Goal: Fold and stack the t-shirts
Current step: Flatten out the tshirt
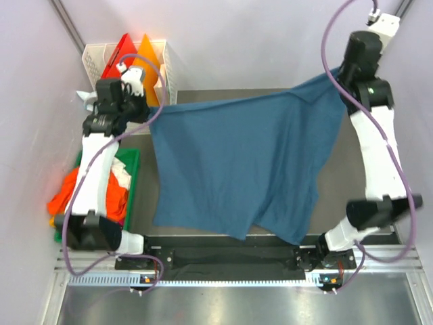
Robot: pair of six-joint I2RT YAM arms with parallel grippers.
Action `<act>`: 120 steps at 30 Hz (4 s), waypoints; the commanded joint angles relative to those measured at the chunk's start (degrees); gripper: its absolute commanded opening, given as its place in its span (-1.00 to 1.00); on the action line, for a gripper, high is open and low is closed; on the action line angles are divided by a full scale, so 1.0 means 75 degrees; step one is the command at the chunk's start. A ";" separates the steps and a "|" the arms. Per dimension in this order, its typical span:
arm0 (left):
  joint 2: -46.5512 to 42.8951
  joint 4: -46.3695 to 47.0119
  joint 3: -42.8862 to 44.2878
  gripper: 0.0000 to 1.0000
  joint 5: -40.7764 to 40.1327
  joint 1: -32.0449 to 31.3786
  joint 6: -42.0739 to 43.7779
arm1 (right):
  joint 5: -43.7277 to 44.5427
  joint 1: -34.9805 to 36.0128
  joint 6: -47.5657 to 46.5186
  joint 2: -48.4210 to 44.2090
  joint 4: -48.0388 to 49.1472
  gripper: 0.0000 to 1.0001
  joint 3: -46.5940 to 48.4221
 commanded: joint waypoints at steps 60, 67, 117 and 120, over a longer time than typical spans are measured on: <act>-0.4184 -0.1048 0.1437 -1.00 -0.0947 -0.0763 -0.0271 | 0.0396 -0.0092 -0.0634 -0.6185 -0.0077 -1.00 -0.0811; -0.4266 -0.1001 0.2574 -1.00 -0.1650 -0.0810 -0.0247 | 0.0490 0.0014 -0.0880 -0.6009 0.0368 -1.00 -0.0096; 0.3763 0.3488 0.6036 -1.00 -0.2412 -0.1584 0.0364 | -0.1773 -0.0386 -0.0270 0.0315 0.2886 -1.00 0.2947; 0.2851 0.3745 0.3989 -1.00 -0.2284 -0.1467 0.0104 | -0.1409 -0.0326 -0.0470 -0.1360 0.4373 -1.00 -0.0614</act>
